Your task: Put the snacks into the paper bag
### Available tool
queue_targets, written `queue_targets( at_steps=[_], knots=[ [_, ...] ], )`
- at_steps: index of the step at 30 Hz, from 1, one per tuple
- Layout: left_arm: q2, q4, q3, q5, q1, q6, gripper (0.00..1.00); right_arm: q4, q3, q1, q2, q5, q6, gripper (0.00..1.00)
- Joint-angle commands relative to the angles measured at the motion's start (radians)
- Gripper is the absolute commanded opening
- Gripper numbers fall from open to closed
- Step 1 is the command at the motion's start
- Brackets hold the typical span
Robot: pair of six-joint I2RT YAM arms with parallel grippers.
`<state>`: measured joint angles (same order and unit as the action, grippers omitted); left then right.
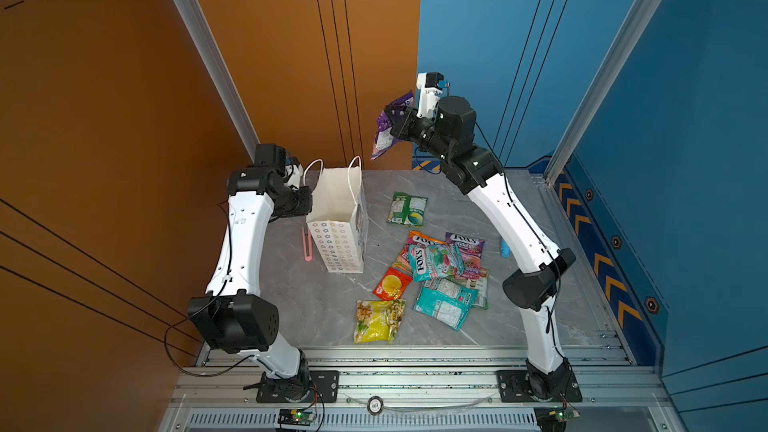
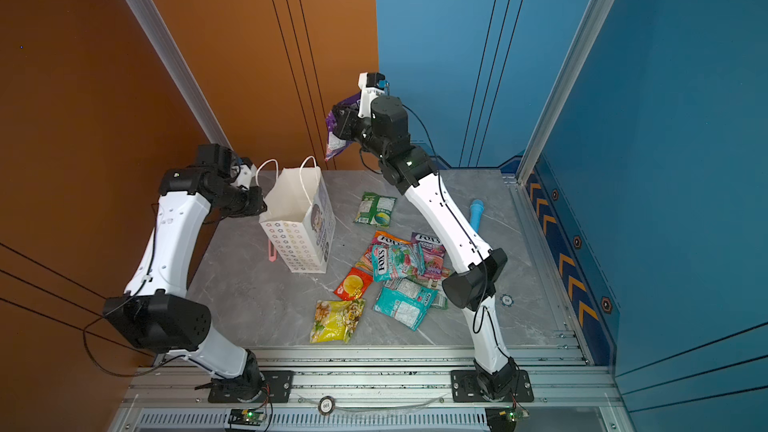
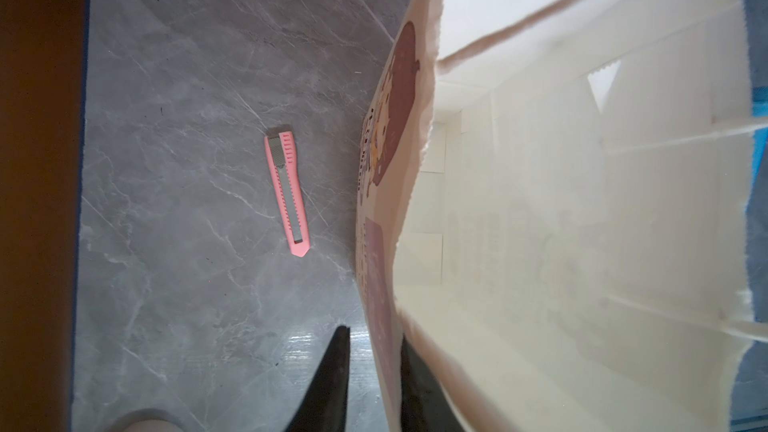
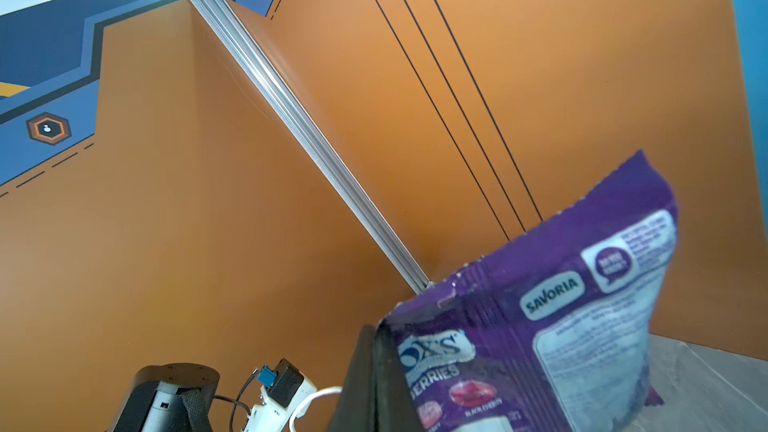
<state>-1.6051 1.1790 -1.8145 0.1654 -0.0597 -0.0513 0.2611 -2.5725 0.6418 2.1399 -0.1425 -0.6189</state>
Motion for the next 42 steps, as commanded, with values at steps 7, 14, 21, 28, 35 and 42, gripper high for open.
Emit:
queue_targets(
  at_steps=[7,14,21,28,35,42],
  knots=[
    [-0.005,0.021,-0.028,0.029,0.024,-0.009,0.05,-0.366,-0.086,0.045,0.130,0.097,-0.087,0.00],
    [-0.003,0.022,-0.044,0.065,0.028,-0.003,0.00,-0.425,-0.103,0.052,0.159,0.142,-0.066,0.00],
    [-0.012,0.023,-0.047,0.082,0.041,-0.003,0.00,-0.421,-0.108,0.052,0.169,0.084,-0.068,0.00],
    [-0.009,0.021,-0.040,0.083,0.042,-0.016,0.00,-0.323,-0.107,0.097,0.145,-0.064,-0.046,0.00],
    [-0.016,0.023,-0.042,0.086,0.041,-0.030,0.00,-0.221,-0.106,0.126,0.106,-0.204,0.002,0.00],
    [-0.017,0.022,-0.044,0.095,0.040,-0.048,0.00,-0.133,-0.095,0.140,0.084,-0.281,0.005,0.00]
  ],
)
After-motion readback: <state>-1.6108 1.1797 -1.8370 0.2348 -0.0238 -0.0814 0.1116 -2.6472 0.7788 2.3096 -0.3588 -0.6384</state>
